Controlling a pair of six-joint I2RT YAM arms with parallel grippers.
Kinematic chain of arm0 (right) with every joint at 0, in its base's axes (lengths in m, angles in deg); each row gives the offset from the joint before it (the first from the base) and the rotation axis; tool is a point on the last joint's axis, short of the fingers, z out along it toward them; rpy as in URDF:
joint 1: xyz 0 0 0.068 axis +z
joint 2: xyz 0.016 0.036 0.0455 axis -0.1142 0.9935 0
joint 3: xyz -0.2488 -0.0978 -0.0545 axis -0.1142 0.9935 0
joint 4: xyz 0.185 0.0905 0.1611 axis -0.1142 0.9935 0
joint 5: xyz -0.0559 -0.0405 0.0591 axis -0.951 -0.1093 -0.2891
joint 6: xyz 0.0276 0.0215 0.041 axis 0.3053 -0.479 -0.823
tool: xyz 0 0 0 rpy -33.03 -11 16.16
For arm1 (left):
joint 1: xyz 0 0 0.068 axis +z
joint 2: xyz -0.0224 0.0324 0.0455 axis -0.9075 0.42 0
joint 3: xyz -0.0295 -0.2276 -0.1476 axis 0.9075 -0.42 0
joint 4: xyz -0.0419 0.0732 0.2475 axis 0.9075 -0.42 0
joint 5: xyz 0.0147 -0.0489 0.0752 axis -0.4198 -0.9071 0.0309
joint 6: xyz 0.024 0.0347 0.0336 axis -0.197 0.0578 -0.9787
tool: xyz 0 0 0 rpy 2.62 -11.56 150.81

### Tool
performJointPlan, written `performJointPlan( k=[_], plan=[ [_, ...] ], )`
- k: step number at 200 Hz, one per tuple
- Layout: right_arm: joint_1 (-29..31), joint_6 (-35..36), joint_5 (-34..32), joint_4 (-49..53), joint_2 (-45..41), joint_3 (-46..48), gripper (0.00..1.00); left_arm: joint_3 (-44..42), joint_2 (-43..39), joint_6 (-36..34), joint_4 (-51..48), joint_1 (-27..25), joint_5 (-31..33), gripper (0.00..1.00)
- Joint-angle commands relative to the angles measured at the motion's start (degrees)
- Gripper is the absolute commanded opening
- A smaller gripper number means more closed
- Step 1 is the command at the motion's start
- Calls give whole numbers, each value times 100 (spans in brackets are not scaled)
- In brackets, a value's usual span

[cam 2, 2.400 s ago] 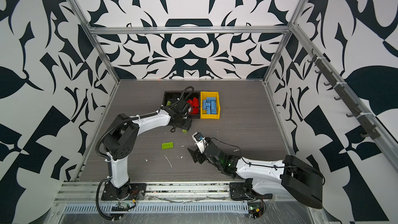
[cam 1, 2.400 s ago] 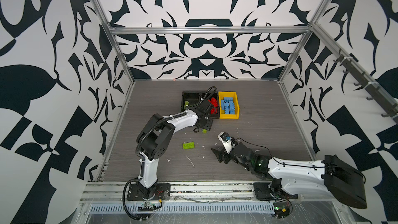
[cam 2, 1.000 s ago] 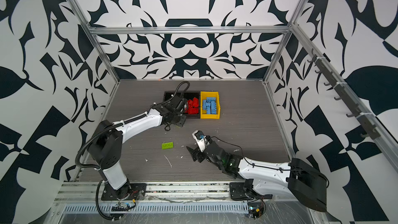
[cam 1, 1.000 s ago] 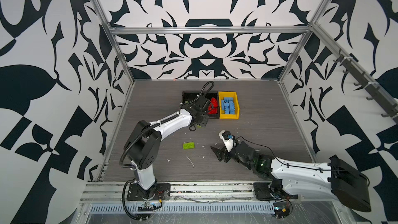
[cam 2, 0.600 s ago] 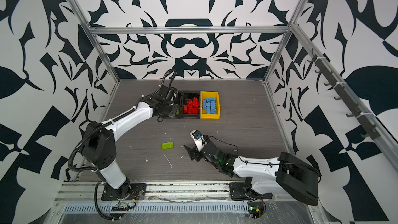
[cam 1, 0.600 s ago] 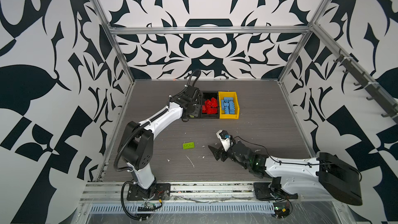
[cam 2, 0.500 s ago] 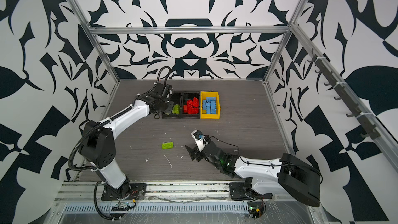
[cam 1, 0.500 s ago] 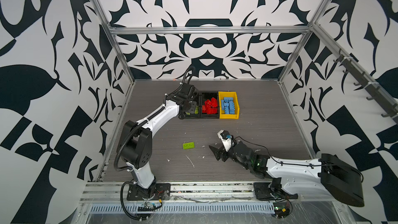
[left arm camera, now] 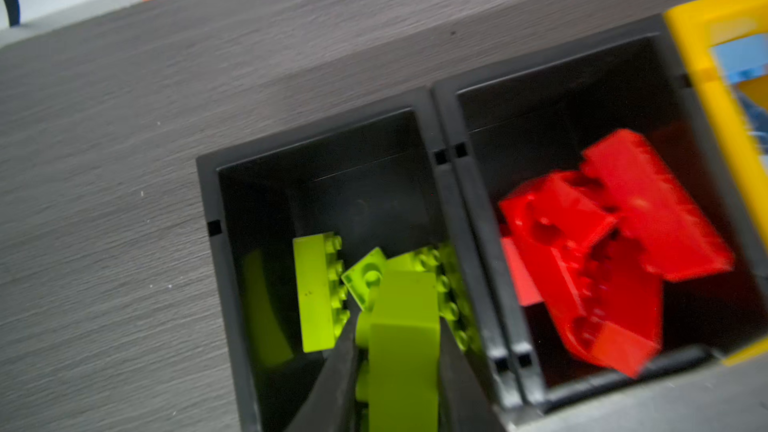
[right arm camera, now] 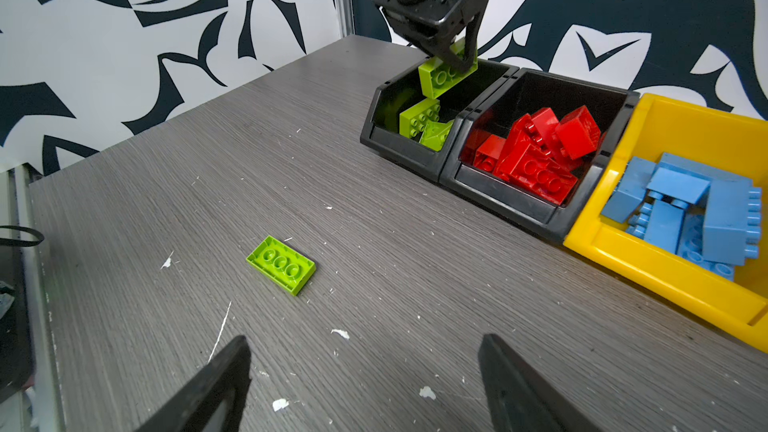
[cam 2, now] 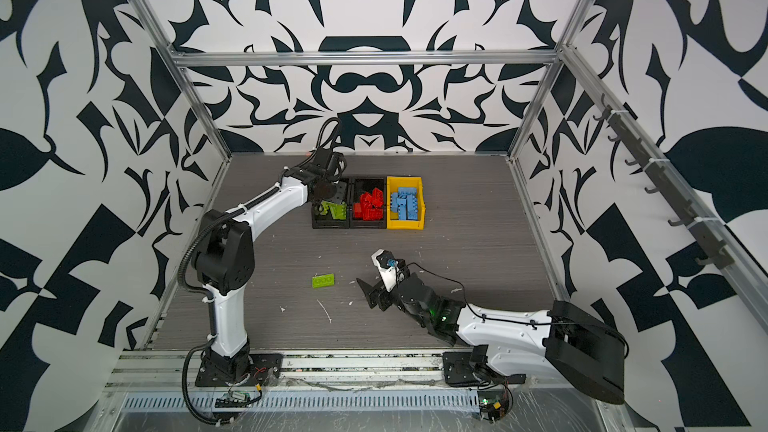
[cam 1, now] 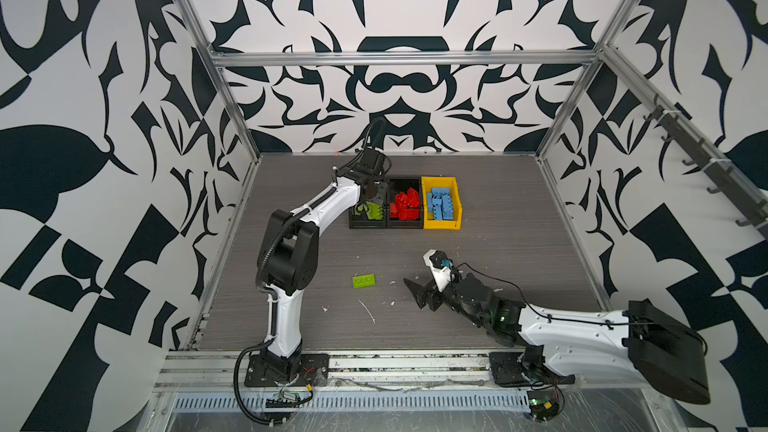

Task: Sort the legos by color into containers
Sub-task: 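Carry the green brick over the green-brick bin and release it, then move the left gripper down over the flat lime-green 2x3 plate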

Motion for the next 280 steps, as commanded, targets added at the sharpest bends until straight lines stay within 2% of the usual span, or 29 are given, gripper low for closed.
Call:
performJointPlan(
  k=[1,30,76,114,154,182,212,230,250,280],
  plan=[
    [-1,8,-16,-229,34,-35,88,175,118,-3,-78,92,-38,23],
    [-3,17,27,-191,116,-90,89,213,266,-44,-69,101,12,29],
    [-3,28,63,-167,97,-98,89,78,90,8,-75,123,34,52],
    [4,23,80,-132,109,-113,89,-789,-988,367,-74,-18,-121,56],
    [0,55,54,-49,119,-177,89,-3391,-2526,1429,426,-532,-896,61],
    [1,57,95,18,154,-195,90,-4576,-3622,1966,508,-821,-779,62],
    [1,106,28,39,86,-220,90,-4990,-4820,2323,-24,-1372,-247,65],
    [-2,118,-7,53,37,-189,90,-5296,-5359,2599,-43,-1593,-250,65],
    [-1,118,-6,54,82,-190,90,-5415,-5488,2689,-183,-1651,-377,65],
    [-2,148,-8,59,238,-241,90,-5445,-5226,2633,-318,-1738,-526,65]
  ],
)
